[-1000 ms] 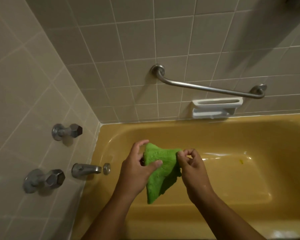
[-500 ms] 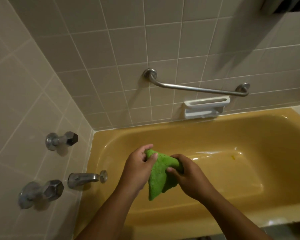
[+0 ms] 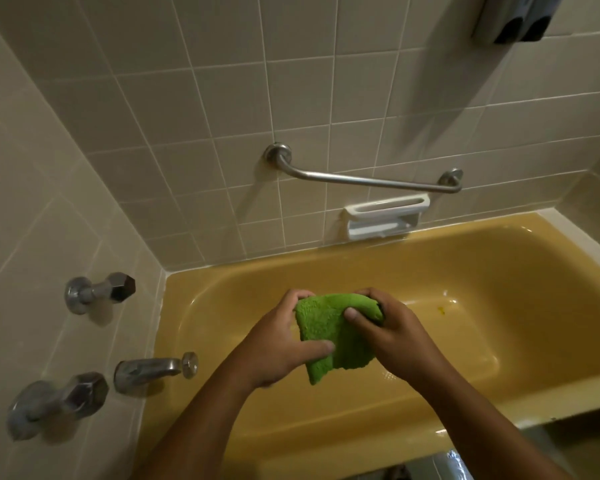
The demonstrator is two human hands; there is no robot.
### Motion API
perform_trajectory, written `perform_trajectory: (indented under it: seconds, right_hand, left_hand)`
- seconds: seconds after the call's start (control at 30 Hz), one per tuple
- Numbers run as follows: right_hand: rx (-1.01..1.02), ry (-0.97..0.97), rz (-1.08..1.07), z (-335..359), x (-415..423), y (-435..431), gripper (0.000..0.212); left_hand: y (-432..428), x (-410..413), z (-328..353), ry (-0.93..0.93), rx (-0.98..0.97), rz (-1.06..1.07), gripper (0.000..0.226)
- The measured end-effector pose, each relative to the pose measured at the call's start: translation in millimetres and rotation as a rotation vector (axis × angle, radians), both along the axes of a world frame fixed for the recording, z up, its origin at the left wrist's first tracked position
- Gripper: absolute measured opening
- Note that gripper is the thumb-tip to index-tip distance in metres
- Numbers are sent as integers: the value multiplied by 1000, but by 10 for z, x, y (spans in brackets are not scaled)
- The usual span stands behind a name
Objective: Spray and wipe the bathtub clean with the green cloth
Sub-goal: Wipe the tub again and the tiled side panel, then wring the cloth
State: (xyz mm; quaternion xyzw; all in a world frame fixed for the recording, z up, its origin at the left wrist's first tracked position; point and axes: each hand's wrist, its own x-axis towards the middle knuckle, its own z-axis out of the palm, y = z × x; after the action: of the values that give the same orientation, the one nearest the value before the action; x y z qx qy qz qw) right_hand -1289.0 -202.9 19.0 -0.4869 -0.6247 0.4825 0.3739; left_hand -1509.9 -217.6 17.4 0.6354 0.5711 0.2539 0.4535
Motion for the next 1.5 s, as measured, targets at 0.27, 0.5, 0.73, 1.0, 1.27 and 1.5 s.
perform_trajectory:
  seconds: [0.27, 0.5, 0.73, 1.0, 1.27, 1.5]
  right_hand:
    - [-155, 162, -210, 6, 74, -76, 26]
    - [-1, -7, -196, -15, -92, -258, 23]
    - [-303, 421, -225, 17, -141, -243, 65]
    - [-347, 583, -294, -25, -122, -205, 42]
    - [-382, 637, -279, 53, -61, -156, 51]
    - [-420, 703, -278, -5, -33, -134, 47]
  left_hand:
    - [-22, 49, 56, -450, -56, 195, 56]
    - [-91, 261, 39, -126, 221, 314, 48]
    - [-226, 501, 154, 147, 388, 105, 67]
    - [-140, 460, 30, 72, 449, 314, 23]
    - [76, 393, 35, -135, 6, 386, 28]
    - [108, 443, 22, -231, 11, 405, 14]
